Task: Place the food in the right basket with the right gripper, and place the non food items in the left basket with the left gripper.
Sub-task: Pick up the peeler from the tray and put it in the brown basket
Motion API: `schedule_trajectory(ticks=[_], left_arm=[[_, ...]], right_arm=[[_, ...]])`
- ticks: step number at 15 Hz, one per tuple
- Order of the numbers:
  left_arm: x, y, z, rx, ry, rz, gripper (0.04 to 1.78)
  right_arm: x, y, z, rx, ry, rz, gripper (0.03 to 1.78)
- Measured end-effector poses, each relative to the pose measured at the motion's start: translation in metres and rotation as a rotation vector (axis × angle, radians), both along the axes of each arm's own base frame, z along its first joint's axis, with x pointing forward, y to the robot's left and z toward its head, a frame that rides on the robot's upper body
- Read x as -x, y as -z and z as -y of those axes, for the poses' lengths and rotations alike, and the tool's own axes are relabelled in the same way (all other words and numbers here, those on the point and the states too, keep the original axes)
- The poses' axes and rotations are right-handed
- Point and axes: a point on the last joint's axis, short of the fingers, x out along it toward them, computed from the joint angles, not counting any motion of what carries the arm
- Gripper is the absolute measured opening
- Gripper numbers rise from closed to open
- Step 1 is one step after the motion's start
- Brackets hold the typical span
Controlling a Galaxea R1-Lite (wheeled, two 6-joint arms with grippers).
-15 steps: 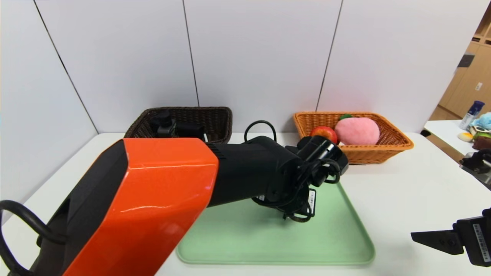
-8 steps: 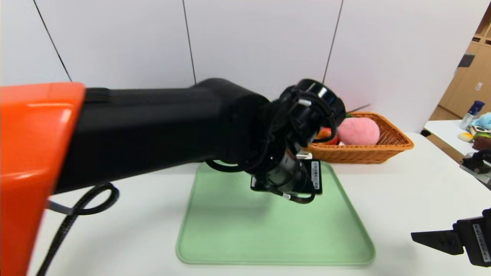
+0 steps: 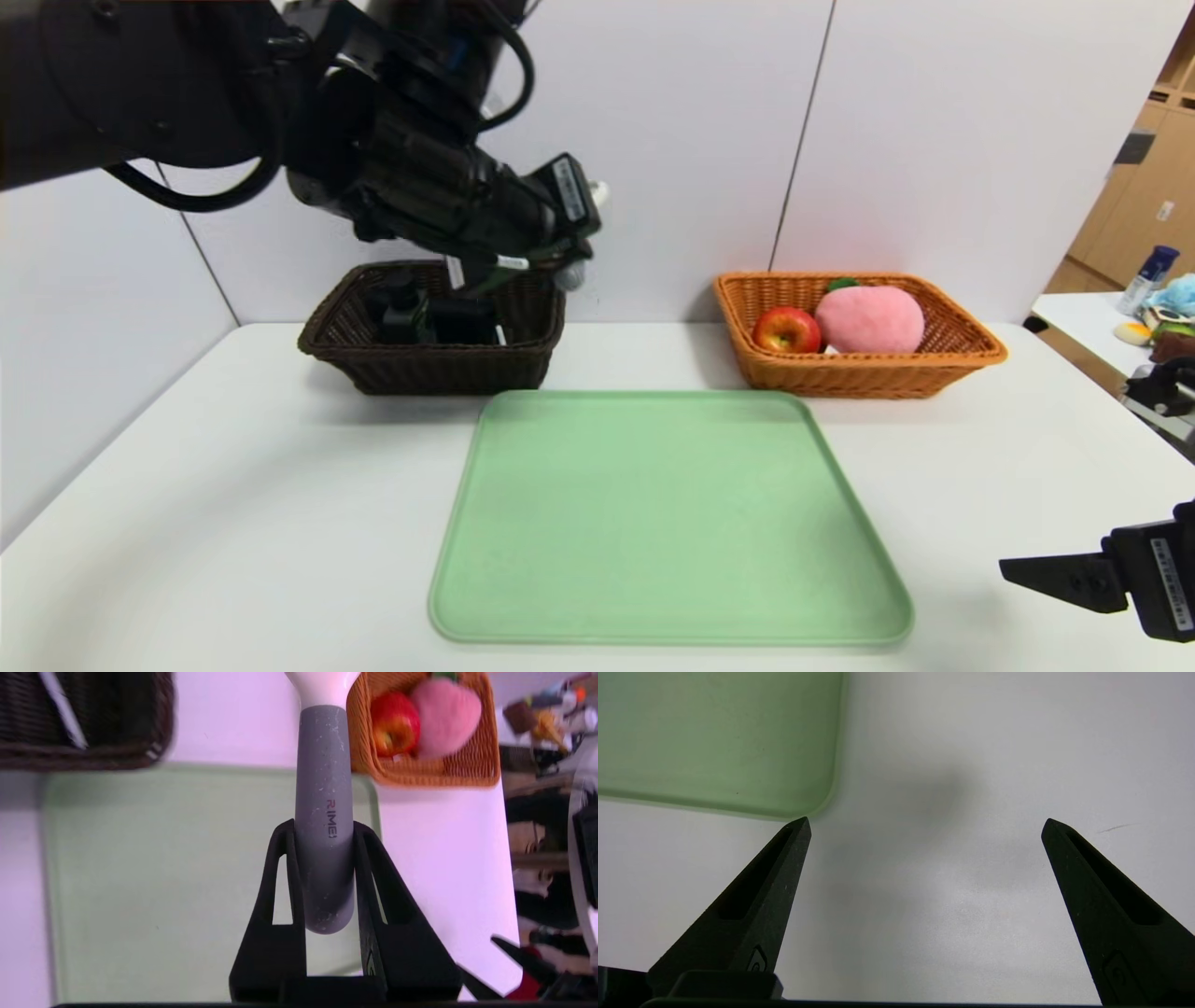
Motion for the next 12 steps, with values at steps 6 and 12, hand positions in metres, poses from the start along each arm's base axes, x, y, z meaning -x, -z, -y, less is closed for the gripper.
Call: schedule_trajectory(ticks=[6, 12], left_arm=[[-0.068, 0.035, -0.045, -0.039, -0.191, -0.05, 0.33], [-0.11, 0.087, -0.043, -0.088, -0.228, -0.134, 0.48]], right_arm=[[0.001, 0.0, 0.0, 0.004, 0.005, 0.005, 1.71], [0.002, -0.001, 0.001, 0.004, 0.005, 0.01, 1.71]])
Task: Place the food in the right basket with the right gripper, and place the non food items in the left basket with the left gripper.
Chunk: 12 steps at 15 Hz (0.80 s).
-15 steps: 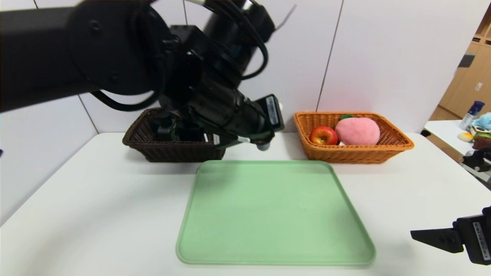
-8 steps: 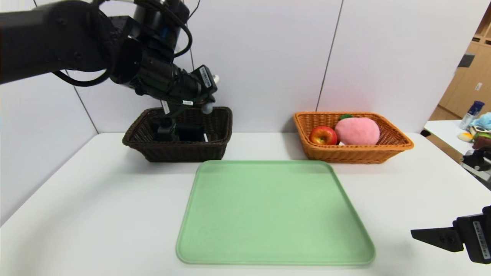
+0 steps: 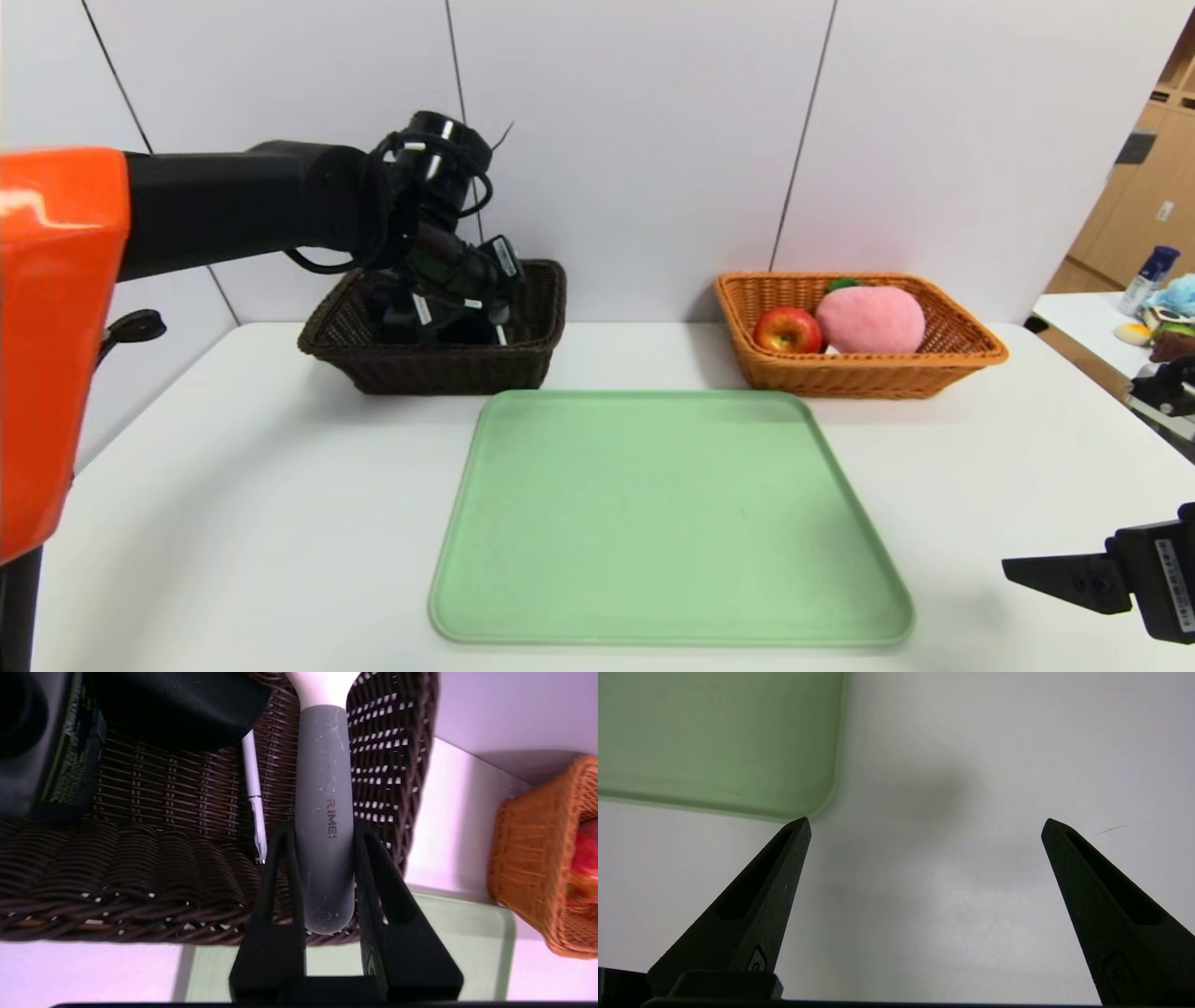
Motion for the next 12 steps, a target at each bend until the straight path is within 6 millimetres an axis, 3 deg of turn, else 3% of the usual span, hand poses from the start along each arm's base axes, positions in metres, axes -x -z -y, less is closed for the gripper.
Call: schedule_trajectory(ticks=[4, 7, 9, 12], left_arm=[[-0.014, 0.016, 0.001, -0.008, -0.009, -0.006, 0.97], [-0.011, 0.011, 0.0, -0.018, 0.001, 0.011, 1.21], [0.004, -0.016, -0.005, -0.005, 0.011, 0.071, 1.32], [0.053, -0.075, -0.019, -0.026, 0.073, 0.19, 1.44]], right_arm=[[0.002, -0.001, 0.0, -0.001, 0.0, 0.007, 1.71], [0.003, -0.001, 0.001, -0.002, -0.001, 0.01, 1.71], [0.003, -0.002, 0.001, -0.003, -0.002, 0.015, 1.71], [-0.001, -0.006, 0.0, -0.013, -0.007, 0.071, 1.71]])
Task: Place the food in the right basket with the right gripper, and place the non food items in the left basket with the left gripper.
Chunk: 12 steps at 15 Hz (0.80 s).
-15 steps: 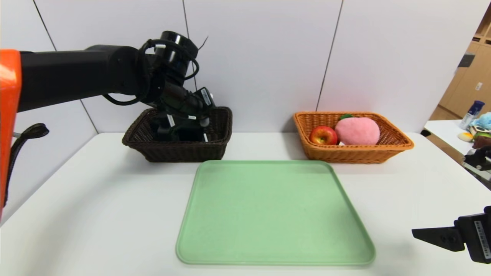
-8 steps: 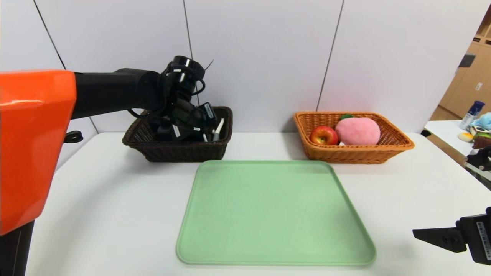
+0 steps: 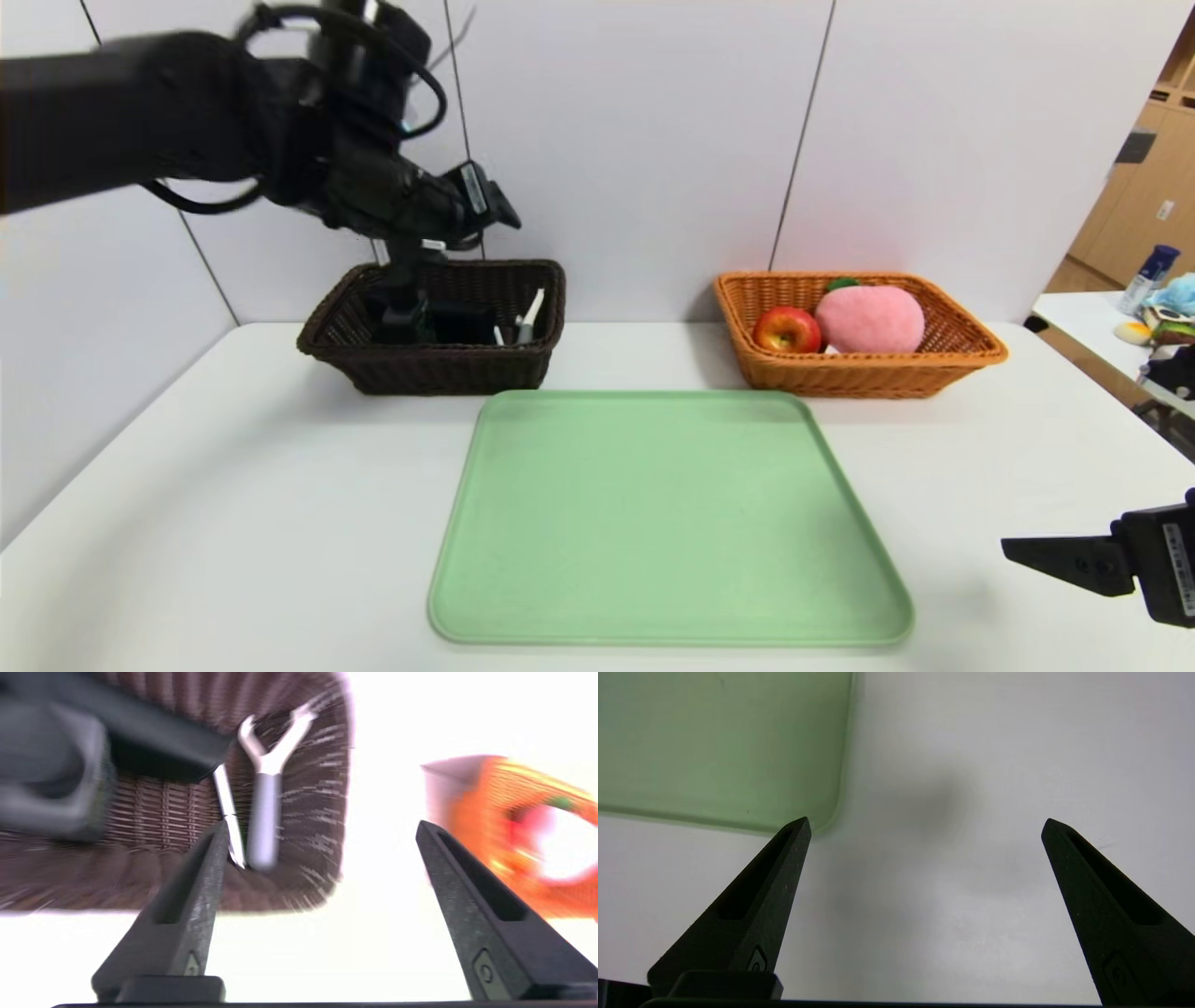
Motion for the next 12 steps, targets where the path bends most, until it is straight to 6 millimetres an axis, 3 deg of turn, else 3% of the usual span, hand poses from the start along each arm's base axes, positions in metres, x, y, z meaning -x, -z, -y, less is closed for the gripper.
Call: schedule_trajectory(ticks=[3, 7, 12], left_arm=[[0.064, -0.036, -0.023, -0.149, 0.105, 0.072, 1.53], [0.145, -0.034, -0.061, -0.365, 0.184, 0.145, 1.6], [0.219, -0.025, -0.126, -0.442, -0.164, 0.22, 1.65]], right_arm=[[-0.006, -0.01, -0.002, 0.015, -0.06, 0.127, 1.71], [-0.017, -0.04, -0.004, 0.031, -0.106, 0.378, 1.71], [0.009, -0.056, 0.021, 0.069, 0.048, 0.445, 1.71]])
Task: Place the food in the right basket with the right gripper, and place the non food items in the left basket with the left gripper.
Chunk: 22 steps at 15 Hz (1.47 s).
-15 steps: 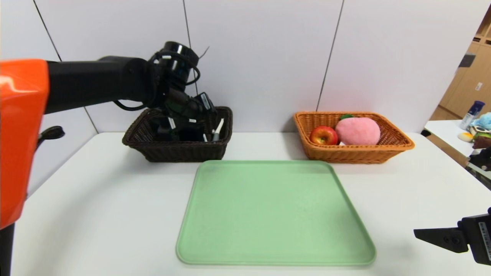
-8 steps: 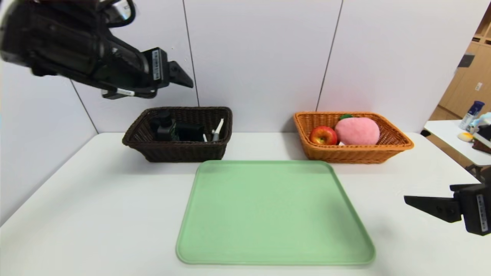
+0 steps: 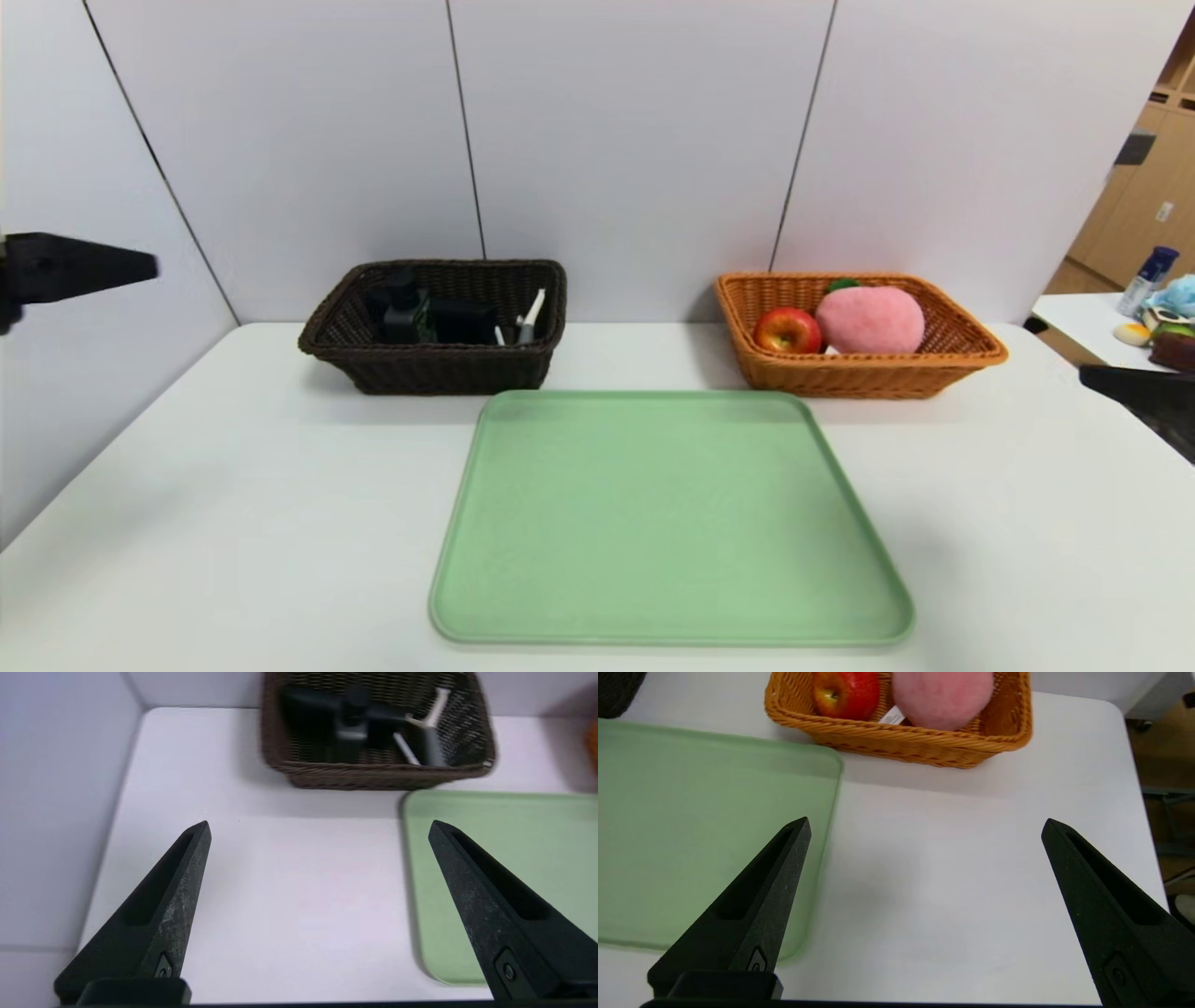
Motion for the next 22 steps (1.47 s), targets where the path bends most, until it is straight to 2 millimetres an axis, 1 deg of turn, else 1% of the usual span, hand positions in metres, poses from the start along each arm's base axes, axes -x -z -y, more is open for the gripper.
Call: schedule_trajectory(ticks=[2, 3, 6, 8, 9, 11, 14, 16, 17, 19, 22], left_arm=[[0.029, 0.011, -0.014, -0.005, -0.087, 0.021, 1.66], [0.045, 0.021, -0.019, -0.014, -0.109, 0.019, 1.66], [0.088, 0.065, -0.026, -0.057, -0.16, -0.031, 1.67], [0.113, 0.095, -0.029, -0.069, -0.198, -0.04, 1.67], [0.122, 0.108, -0.03, -0.069, -0.223, -0.038, 1.67], [0.134, 0.129, -0.03, -0.068, -0.265, -0.017, 1.67], [0.148, 0.158, -0.029, -0.068, -0.301, 0.003, 1.67], [0.154, 0.178, -0.028, -0.06, -0.323, 0.004, 1.67], [0.155, 0.183, -0.028, -0.048, -0.327, 0.032, 1.67], [0.157, 0.189, -0.028, -0.058, -0.302, 0.098, 1.68], [0.163, 0.206, -0.027, -0.133, -0.196, 0.25, 1.69]], right_arm=[[0.021, 0.005, 0.005, -0.002, 0.027, 0.031, 1.71], [0.032, 0.01, 0.007, 0.0, 0.033, 0.043, 1.71], [0.07, 0.028, 0.01, 0.004, 0.04, 0.099, 1.71], [0.096, 0.046, 0.012, 0.005, 0.044, 0.149, 1.71], [0.108, 0.055, 0.013, 0.004, 0.046, 0.178, 1.71], [0.128, 0.079, 0.014, 0.0, 0.052, 0.224, 1.71], [0.149, 0.113, 0.014, 0.006, 0.08, 0.298, 1.71], [0.158, 0.136, 0.014, 0.042, 0.08, 0.342, 1.71], [0.16, 0.143, 0.013, 0.072, 0.078, 0.374, 1.71], [0.161, 0.144, 0.013, 0.113, 0.081, 0.477, 1.71], [0.163, 0.136, 0.013, 0.159, 0.088, 0.672, 1.71]])
